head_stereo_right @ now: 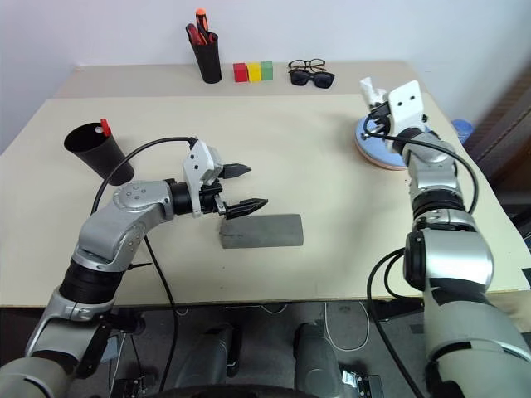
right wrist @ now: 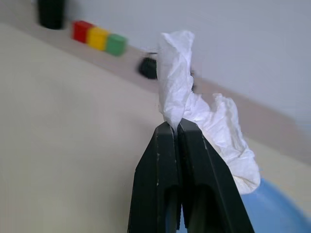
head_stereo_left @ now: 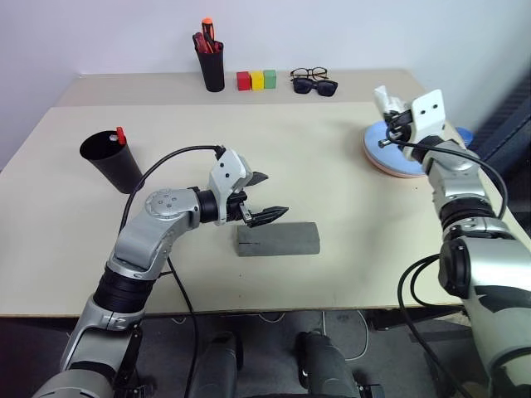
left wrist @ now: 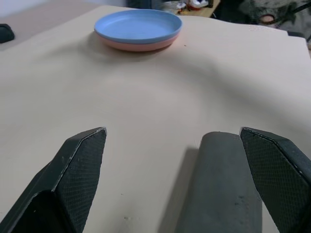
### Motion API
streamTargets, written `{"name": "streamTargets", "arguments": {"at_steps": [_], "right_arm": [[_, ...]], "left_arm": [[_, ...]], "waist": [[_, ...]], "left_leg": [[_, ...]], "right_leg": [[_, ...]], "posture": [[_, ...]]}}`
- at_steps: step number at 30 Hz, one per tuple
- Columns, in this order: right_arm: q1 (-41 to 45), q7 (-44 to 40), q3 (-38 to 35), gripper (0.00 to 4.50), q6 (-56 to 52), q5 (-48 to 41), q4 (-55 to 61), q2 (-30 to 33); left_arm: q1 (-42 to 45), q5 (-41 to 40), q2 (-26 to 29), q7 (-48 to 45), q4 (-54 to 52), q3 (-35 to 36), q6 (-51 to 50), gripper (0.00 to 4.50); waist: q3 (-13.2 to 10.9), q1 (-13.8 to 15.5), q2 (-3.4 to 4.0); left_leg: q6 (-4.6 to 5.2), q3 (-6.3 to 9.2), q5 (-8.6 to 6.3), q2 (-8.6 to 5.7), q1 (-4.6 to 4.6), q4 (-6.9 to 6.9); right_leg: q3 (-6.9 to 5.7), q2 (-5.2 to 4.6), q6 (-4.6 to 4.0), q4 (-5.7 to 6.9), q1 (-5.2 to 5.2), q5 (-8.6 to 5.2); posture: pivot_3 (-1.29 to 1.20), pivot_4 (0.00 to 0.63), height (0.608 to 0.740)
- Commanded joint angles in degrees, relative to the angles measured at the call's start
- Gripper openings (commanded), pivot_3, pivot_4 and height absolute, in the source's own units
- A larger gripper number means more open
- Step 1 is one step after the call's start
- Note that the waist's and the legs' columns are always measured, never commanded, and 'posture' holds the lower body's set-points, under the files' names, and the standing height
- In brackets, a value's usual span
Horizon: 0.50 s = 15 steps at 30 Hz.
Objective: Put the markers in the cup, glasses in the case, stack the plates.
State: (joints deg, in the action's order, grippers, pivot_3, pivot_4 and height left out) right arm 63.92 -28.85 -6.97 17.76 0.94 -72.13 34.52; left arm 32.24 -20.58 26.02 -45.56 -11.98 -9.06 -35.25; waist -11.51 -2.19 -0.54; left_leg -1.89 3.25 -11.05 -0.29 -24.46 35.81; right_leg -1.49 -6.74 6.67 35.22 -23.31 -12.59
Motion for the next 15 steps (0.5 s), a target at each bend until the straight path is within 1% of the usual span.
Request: {"name": "streamTargets", "arguments": {"at_steps": [1,2,4,6,10,13,15], "right_arm": [[1.9,2.0,0.4,0.88,-1.2,1.9,-2.2,2.5],[1.9,2.5,0.6,1.33,-1.5,2.5,-2.7,2.9],[1.9,3.2,0.8,2.43,-1.8,3.4,-3.2,3.4],[1.9,3.4,1.0,3.4,-1.6,4.1,-3.4,3.9],[1.5,1.9,0.4,3.4,-0.5,4.0,-2.8,5.5],[-0.2,-1.2,0.3,3.4,2.1,3.7,-1.7,6.6],[-1.9,-5.2,-0.6,3.4,2.8,2.1,-0.5,7.3]], "left_arm": [[0.0,-0.6,-0.8,1.9,-2.4,2.2,0.8,4.5],[-0.1,-0.9,-1.0,2.3,-2.6,2.5,0.5,4.5],[-0.2,-1.1,-1.0,2.7,-2.9,2.7,0.3,4.5],[-0.4,-1.7,-1.2,3.0,-3.2,3.4,-0.2,4.5],[-1.2,-3.5,-0.6,1.8,-3.6,4.5,0.2,4.5],[-2.7,-4.1,0.1,-0.1,-4.7,4.7,2.2,4.5],[-4.0,-3.4,0.9,-1.6,-5.0,4.0,4.8,4.5]], "waist": [[0.0,-0.1,0.0],[0.0,-0.2,0.0],[0.0,-0.4,0.0],[0.0,-0.5,0.01],[0.0,-0.3,0.01],[0.0,-0.2,0.01],[0.0,-0.2,0.01]], "left_leg": [[0.0,0.0,0.0,0.0,0.01,-0.01],[0.0,0.0,0.0,0.0,0.01,-0.01],[0.0,-0.01,0.0,0.0,0.02,-0.02],[0.0,-0.03,0.0,0.0,0.06,-0.06],[0.0,-0.04,0.0,0.0,0.06,-0.09],[0.0,-0.05,0.0,0.0,0.05,-0.09],[0.0,-0.06,0.0,0.0,0.05,-0.1]], "right_leg": [[0.0,0.0,-0.02,0.0,0.0,-0.01],[0.0,0.0,-0.01,0.01,0.0,0.0],[0.01,0.0,0.0,0.02,-0.01,0.01],[0.05,0.0,0.02,0.03,-0.02,0.02],[0.07,0.0,0.11,0.03,-0.03,0.06],[0.07,0.0,0.1,-0.01,-0.01,0.06],[0.07,0.0,0.1,-0.03,-0.01,0.06]], "posture": [[0.0,0.15,0.74],[0.0,0.15,0.74],[0.0,0.15,0.74],[0.0,0.15,0.74],[0.0,0.15,0.74],[0.0,0.15,0.74],[0.0,0.15,0.74]]}}
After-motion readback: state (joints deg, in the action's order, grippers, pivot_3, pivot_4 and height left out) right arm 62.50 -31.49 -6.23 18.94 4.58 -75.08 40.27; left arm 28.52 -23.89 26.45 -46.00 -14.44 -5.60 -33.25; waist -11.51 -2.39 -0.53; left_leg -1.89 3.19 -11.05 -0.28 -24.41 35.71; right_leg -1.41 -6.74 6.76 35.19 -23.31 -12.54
